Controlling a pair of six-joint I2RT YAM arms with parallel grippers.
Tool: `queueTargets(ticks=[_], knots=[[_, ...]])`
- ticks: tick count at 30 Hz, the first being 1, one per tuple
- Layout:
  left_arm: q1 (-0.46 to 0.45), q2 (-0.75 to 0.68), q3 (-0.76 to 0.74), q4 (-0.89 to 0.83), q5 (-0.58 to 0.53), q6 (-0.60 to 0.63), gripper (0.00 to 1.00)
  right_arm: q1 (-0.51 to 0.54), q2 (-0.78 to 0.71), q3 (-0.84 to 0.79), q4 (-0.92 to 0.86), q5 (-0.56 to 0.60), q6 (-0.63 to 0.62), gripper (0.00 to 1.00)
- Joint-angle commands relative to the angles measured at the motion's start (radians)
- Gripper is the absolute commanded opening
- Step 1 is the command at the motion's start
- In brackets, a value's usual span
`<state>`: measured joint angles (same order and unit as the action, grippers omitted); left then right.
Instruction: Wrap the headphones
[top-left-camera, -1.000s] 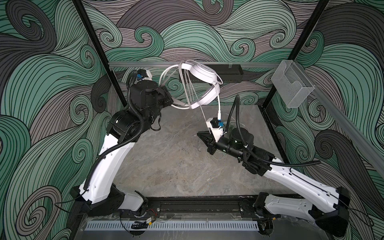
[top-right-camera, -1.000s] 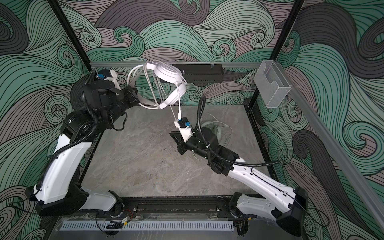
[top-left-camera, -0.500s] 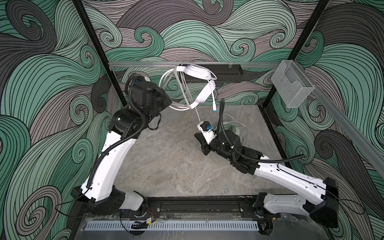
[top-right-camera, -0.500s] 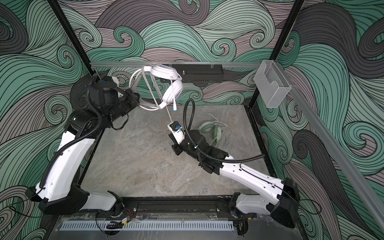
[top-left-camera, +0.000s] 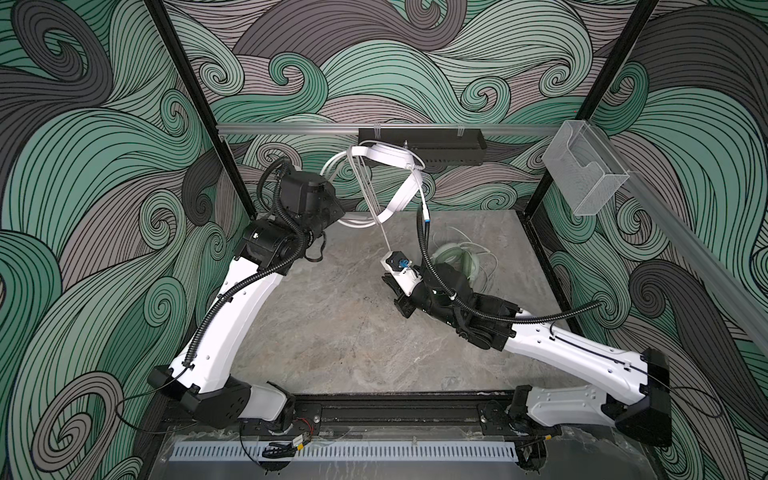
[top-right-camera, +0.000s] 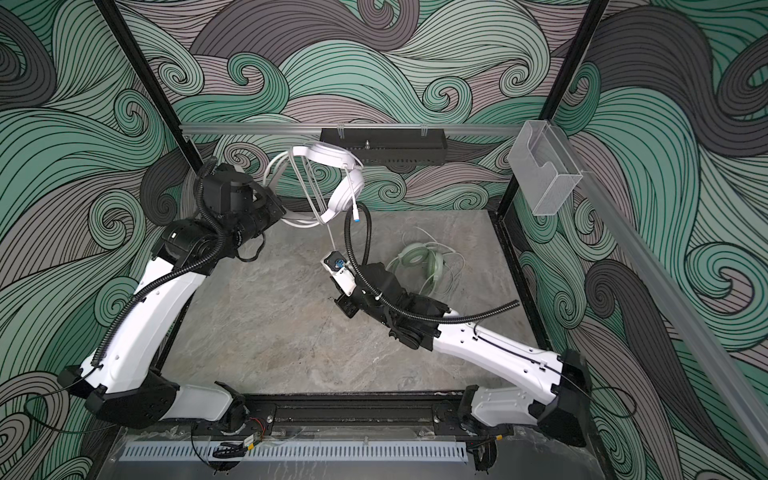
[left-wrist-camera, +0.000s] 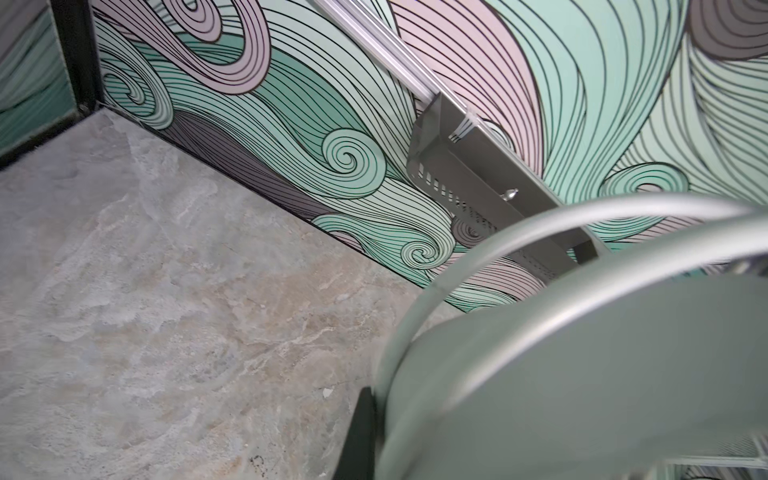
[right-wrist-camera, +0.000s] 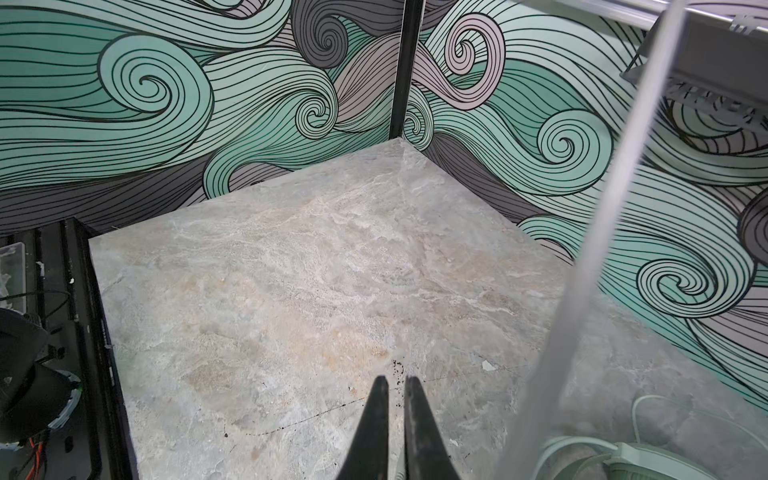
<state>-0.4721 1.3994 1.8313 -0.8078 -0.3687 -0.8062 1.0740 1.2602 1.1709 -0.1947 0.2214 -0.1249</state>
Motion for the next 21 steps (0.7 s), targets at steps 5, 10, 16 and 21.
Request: queueTargets(ticks=[5,10,16,21], knots=[[0.029,0.016,-0.026,0.193,-0.213,0.064,0.00,0.114,0.085,0.202,-0.237,0.096,-0.125,0.00],[0.014,0.077,-0.013,0.163,-0.268,0.157,0.00,0.157,0.200,0.432,-0.387,0.158,-0.180,0.00],[0.002,0.065,-0.091,0.198,-0.326,0.298,0.00,0.164,0.318,0.728,-0.639,0.184,-0.123,0.00],[-0.018,0.030,-0.163,0.253,-0.336,0.440,0.00,0.162,0.374,0.930,-0.808,0.130,-0.044,0.00]])
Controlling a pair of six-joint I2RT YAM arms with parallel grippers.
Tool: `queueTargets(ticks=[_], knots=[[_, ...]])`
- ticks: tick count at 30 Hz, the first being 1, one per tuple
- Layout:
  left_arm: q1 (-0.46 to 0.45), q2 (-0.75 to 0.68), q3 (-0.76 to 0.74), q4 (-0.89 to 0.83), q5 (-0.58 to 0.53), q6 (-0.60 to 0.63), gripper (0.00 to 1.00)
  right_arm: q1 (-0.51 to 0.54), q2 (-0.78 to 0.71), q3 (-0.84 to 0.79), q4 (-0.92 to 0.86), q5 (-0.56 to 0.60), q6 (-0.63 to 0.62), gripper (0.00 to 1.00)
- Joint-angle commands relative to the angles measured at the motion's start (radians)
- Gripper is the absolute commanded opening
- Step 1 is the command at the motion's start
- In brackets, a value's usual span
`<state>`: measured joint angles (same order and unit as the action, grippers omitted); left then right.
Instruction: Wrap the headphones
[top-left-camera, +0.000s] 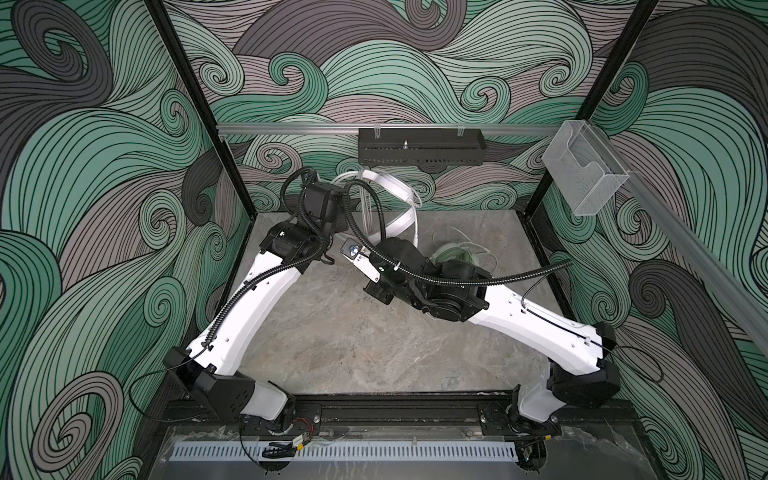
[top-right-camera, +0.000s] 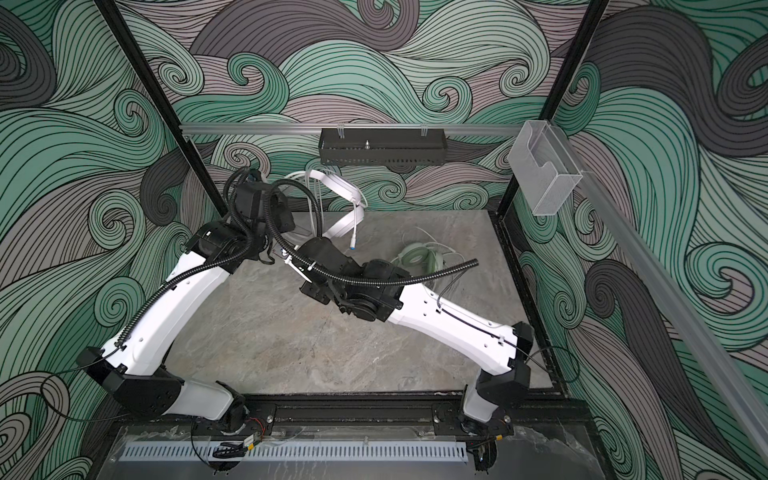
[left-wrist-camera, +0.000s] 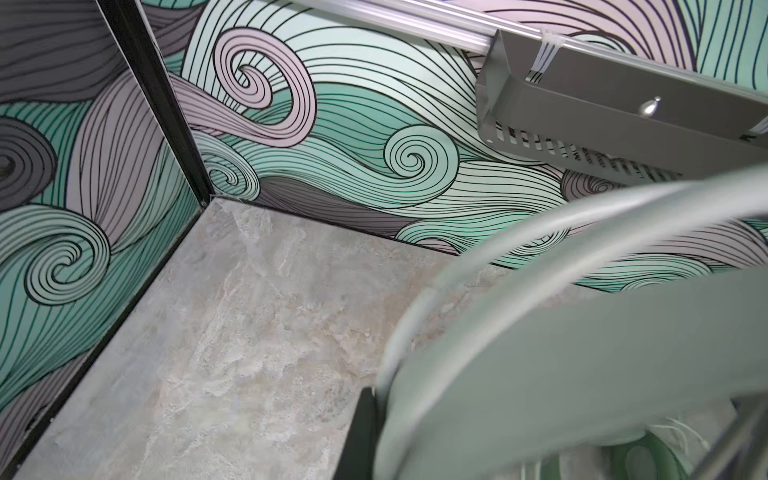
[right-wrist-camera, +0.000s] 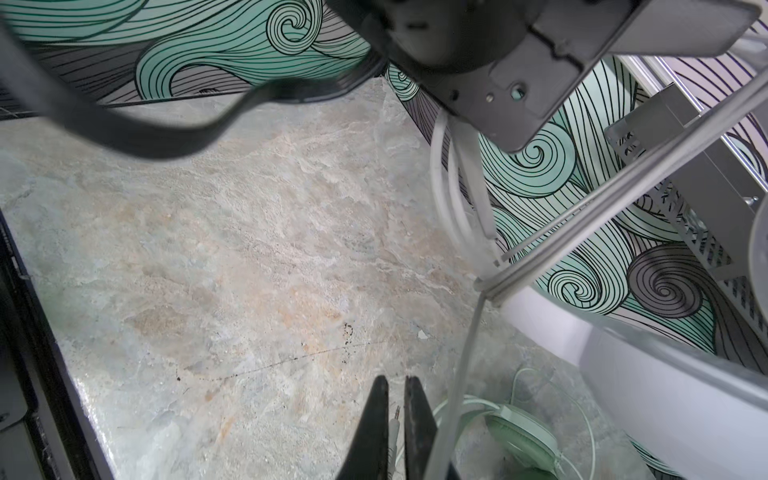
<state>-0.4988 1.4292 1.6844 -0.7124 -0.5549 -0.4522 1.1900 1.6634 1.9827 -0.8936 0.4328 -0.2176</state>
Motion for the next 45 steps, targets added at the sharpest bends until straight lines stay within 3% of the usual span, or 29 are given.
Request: queueTargets(ticks=[1,6,10,19,32,37,41,45], knots=[[0.002,0.000,-0.024,0.162,-0.143,0.122,0.00,0.044,-0.016,0.155,-0.137,-0.094,0.071,0.00],[-0.018,-0.043,-0.067,0.113,-0.032,0.192,0.00,0.026,0.046,0.339,-0.264,-0.116,0.103,0.00],[-0.036,-0.087,-0.124,0.052,-0.001,0.227,0.00,-0.021,0.070,0.419,-0.354,-0.220,0.175,0.00],[-0.038,-0.188,-0.255,0.102,-0.181,0.250,0.00,-0.039,-0.013,0.192,-0.365,-0.332,0.244,0.00],[-0.038,-0.142,-0.215,0.109,-0.170,0.395,0.00,-0.041,-0.211,-0.045,-0.290,-0.470,0.179,0.00],[-0.040,-0.153,-0.220,0.116,-0.150,0.402,0.00,-0.041,-0.266,-0.103,-0.283,-0.437,0.162,0.00],[-0.040,-0.150,-0.200,0.089,-0.133,0.346,0.00,-0.041,-0.249,-0.099,-0.283,-0.422,0.168,0.00],[-0.037,-0.139,-0.176,0.032,-0.132,0.192,0.00,-0.040,-0.238,-0.167,-0.223,-0.364,0.212,0.00]])
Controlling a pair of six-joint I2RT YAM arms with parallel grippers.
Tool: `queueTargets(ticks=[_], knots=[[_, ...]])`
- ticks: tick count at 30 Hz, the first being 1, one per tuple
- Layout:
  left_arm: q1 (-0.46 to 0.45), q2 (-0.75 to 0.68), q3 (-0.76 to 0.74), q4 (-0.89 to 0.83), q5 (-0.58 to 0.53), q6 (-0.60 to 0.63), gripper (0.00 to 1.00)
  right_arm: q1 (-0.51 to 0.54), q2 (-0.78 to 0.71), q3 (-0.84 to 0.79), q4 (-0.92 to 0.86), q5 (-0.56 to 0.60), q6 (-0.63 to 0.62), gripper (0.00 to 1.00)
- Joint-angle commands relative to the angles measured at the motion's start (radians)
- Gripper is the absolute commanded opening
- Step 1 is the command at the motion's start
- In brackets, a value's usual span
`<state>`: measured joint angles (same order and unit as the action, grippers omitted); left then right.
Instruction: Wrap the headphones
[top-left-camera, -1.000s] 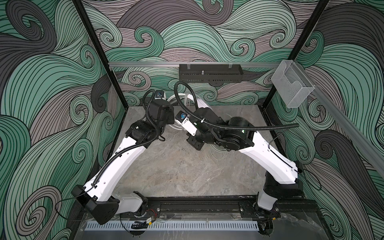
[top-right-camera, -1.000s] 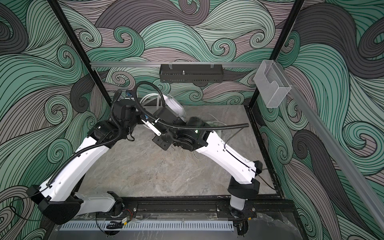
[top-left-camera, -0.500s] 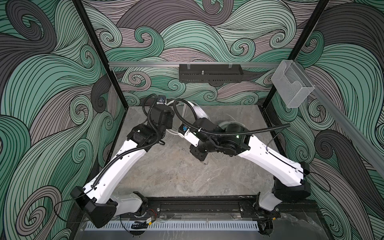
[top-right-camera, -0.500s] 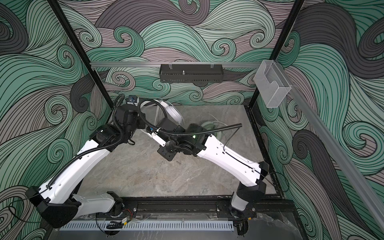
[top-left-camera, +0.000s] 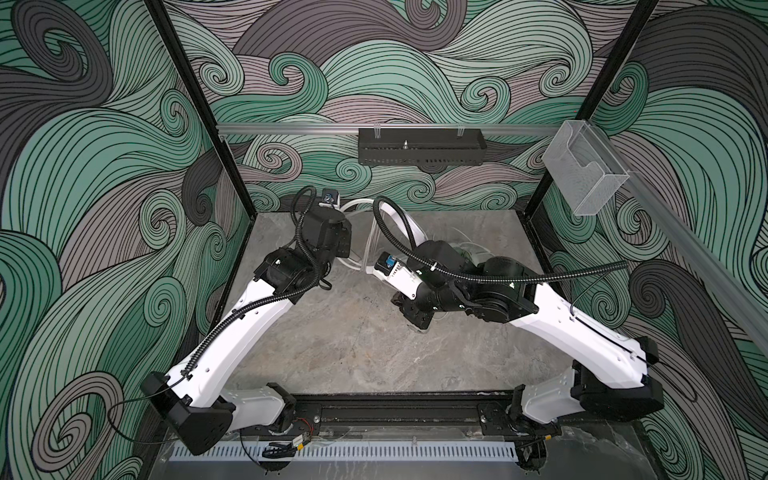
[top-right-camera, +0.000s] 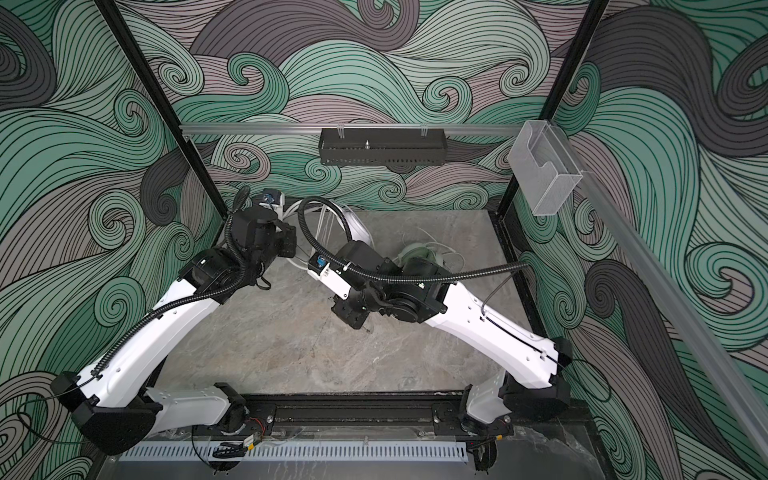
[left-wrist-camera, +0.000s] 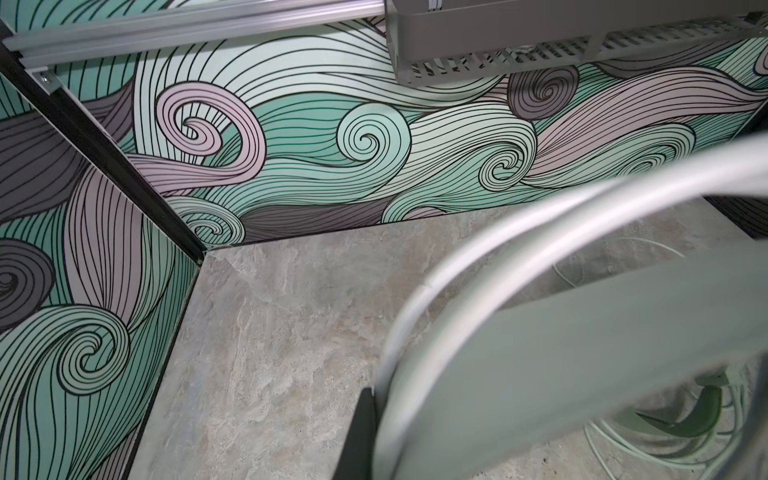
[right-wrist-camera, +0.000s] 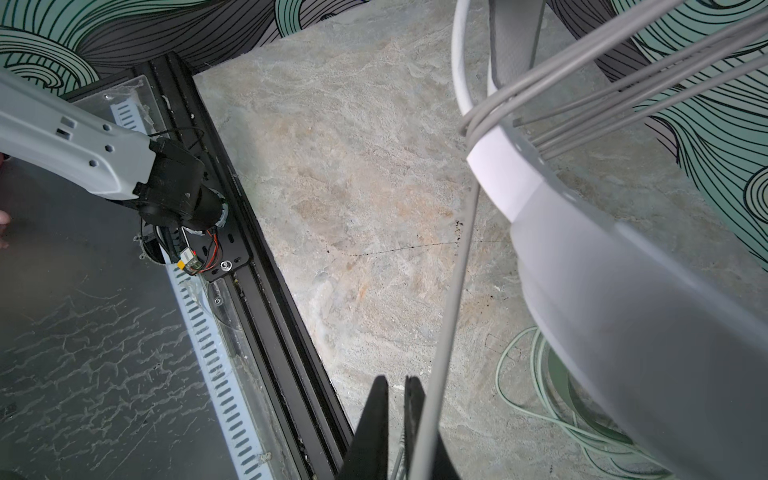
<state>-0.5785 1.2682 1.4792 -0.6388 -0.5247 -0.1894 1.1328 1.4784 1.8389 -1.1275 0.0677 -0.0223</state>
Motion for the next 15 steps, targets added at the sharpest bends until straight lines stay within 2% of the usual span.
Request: queueTargets(ticks=[1,5,11,15], knots=[[0.049,0.027,0.028,-0.058,-0.159,-0.124,0.00,0.017,-0.069,-0.089,0.070,0.008,0.026,0.00],[0.061,0.060,0.015,-0.161,-0.151,-0.296,0.00,-0.007,-0.151,-0.336,0.331,-0.055,0.044,0.00],[0.075,0.029,-0.206,-0.140,-0.144,-0.429,0.00,-0.063,-0.154,-0.474,0.395,-0.167,0.090,0.00],[0.080,0.068,-0.324,-0.093,-0.120,-0.490,0.00,-0.078,-0.114,-0.557,0.424,-0.202,0.086,0.00]])
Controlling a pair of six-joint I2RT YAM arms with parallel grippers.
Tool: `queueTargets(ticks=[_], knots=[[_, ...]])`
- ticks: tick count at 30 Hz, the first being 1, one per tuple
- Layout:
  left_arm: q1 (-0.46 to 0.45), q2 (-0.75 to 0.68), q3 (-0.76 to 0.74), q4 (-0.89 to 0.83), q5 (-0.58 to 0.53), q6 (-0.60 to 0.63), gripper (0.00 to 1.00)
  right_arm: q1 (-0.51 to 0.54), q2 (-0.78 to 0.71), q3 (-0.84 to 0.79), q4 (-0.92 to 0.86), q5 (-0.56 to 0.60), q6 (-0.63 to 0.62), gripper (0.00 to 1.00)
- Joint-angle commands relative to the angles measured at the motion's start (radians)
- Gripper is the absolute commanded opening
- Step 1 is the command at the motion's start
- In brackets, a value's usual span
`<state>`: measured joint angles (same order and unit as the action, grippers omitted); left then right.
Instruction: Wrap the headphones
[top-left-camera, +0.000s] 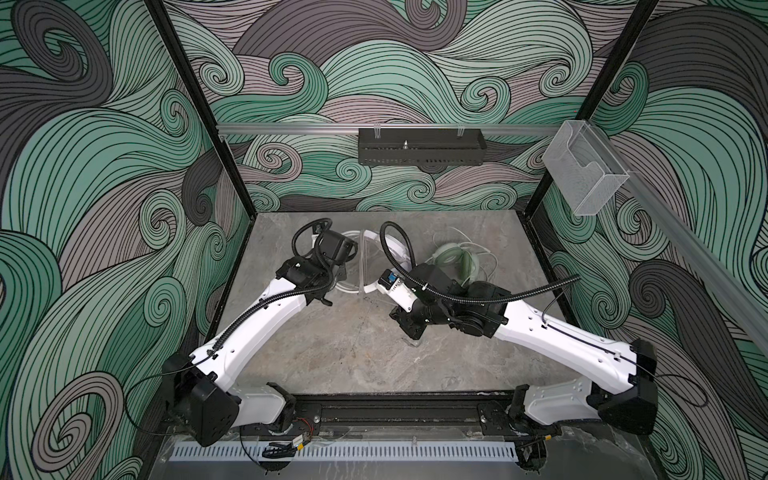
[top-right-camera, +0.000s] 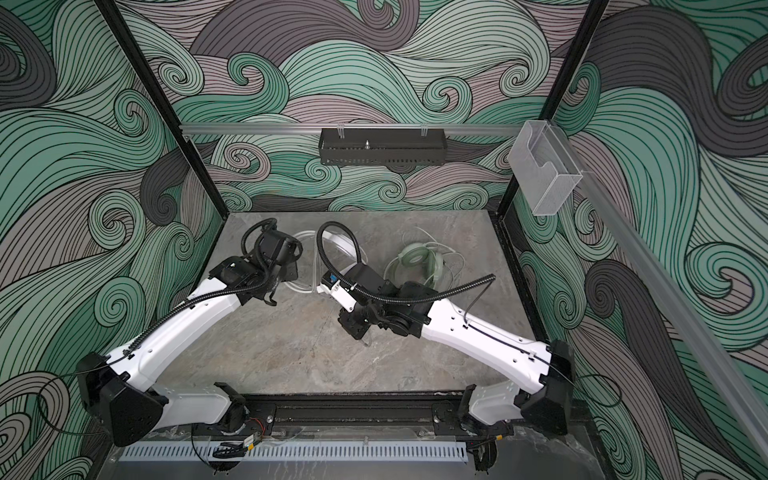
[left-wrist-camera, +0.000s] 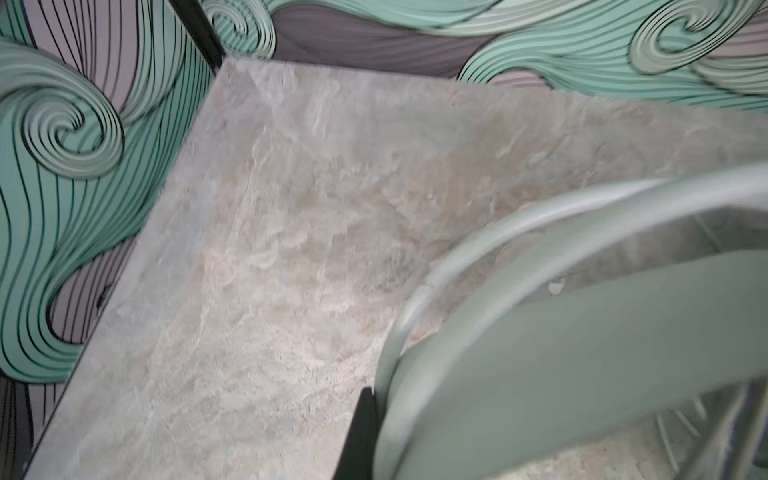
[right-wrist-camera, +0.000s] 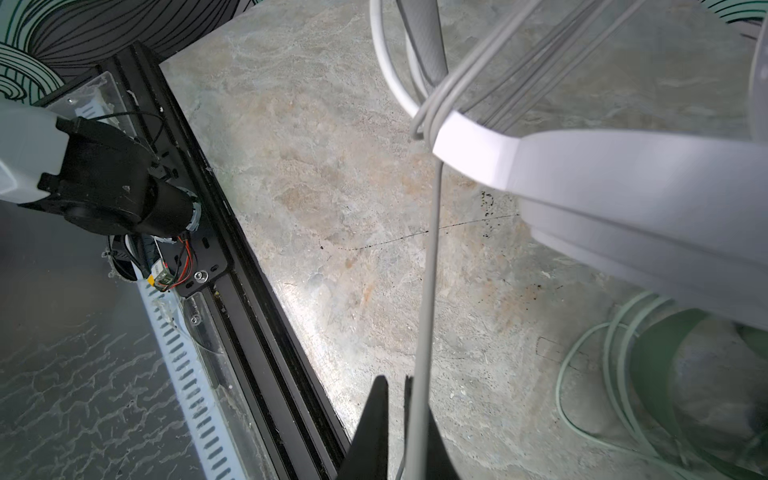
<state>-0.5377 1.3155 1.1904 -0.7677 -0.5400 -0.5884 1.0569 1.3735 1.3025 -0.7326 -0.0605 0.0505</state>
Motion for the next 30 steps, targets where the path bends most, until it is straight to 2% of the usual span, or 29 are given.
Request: queueTargets(ticks=[1,10,17,24,30], knots=[[0.040,0.041,-0.055,0.044,-0.099,-0.108,0.00,-0.004,0.003,-0.039,0.037,-0.078,0.009,0.00],[0.041,0.240,-0.072,0.033,-0.014,-0.168,0.00,-0.018,0.086,-0.105,0.064,-0.113,0.004,0.00],[0.028,0.262,-0.183,0.151,0.047,-0.141,0.00,-0.018,0.126,-0.095,0.065,-0.126,-0.001,0.00],[-0.028,0.306,-0.228,0.214,0.018,-0.068,0.00,-0.022,0.215,-0.052,0.013,-0.127,-0.018,0.00],[-0.042,0.318,-0.265,0.262,0.064,-0.047,0.00,-0.026,0.270,-0.007,-0.026,-0.103,-0.037,0.00]])
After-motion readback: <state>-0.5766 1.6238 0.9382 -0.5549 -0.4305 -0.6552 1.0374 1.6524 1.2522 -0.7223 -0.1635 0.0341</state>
